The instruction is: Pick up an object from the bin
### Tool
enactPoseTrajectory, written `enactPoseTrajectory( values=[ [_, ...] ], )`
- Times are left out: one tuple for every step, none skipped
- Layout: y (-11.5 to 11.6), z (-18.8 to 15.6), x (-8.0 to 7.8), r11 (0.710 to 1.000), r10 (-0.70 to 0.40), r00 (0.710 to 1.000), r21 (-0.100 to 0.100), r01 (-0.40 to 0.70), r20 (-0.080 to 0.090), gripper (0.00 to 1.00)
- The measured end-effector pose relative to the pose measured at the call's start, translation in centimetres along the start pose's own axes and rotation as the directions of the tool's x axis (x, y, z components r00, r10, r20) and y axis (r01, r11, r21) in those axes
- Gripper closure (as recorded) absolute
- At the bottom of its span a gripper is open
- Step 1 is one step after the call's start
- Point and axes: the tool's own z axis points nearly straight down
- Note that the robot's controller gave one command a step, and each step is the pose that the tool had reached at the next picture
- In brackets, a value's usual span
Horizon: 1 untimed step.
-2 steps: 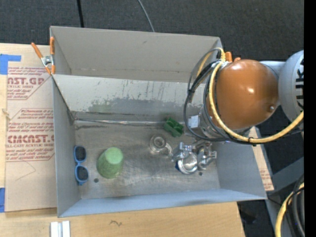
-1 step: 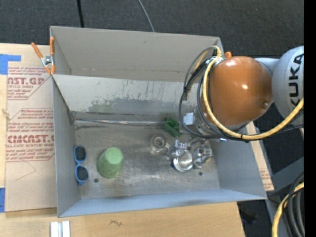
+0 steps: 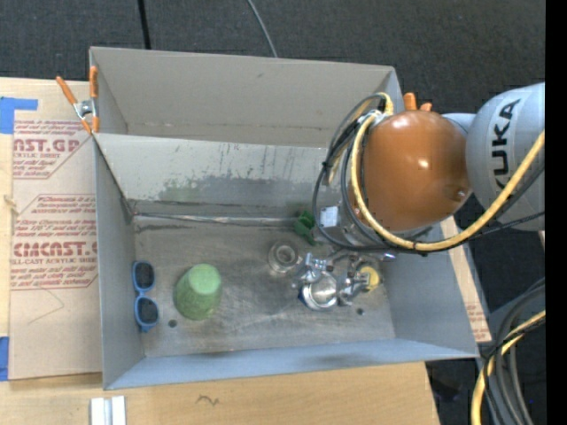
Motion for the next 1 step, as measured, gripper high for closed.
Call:
enactPoseTrajectory(
  values=[
    [-0.87, -4.32, -0.73, 1.0, 0.024, 1.0, 0.007, -0.024, 0.002, 1.0]
  ],
)
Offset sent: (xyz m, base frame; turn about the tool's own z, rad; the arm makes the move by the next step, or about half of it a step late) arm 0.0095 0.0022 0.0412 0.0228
